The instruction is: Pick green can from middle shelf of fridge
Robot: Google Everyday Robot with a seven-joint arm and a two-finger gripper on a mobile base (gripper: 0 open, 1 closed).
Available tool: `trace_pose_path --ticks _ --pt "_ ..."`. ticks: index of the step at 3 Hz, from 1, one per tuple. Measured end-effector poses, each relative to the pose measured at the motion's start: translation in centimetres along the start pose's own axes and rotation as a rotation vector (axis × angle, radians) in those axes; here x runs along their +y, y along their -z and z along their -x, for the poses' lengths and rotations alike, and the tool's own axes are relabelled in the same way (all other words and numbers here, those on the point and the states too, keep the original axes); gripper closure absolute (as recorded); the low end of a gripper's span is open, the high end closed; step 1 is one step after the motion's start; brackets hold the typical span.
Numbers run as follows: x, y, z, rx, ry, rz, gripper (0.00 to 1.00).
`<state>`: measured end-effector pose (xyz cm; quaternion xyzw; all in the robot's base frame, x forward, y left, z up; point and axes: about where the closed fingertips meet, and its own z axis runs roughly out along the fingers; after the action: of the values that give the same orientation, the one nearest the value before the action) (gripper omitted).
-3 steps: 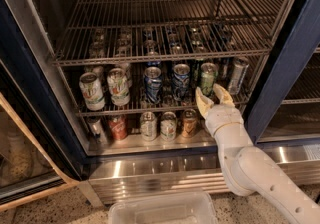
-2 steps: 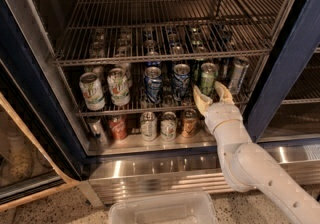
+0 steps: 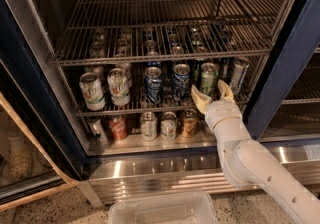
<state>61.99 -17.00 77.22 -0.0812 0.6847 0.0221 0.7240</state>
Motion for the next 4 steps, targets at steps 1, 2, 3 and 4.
trace_pose_path --ticks 1,2,3,4 --pt "0.0 0.0 0.0 0.002 0.001 -0.002 0.37" --pt "-0.2 -0.4 -0.1 0.007 0.004 -0.005 0.33" --pt "-0.9 -4.2 -0.1 0.031 0.010 -0.021 0.35" --pt "-1.0 -4.4 -0.2 0.033 0.010 -0.023 0.35"
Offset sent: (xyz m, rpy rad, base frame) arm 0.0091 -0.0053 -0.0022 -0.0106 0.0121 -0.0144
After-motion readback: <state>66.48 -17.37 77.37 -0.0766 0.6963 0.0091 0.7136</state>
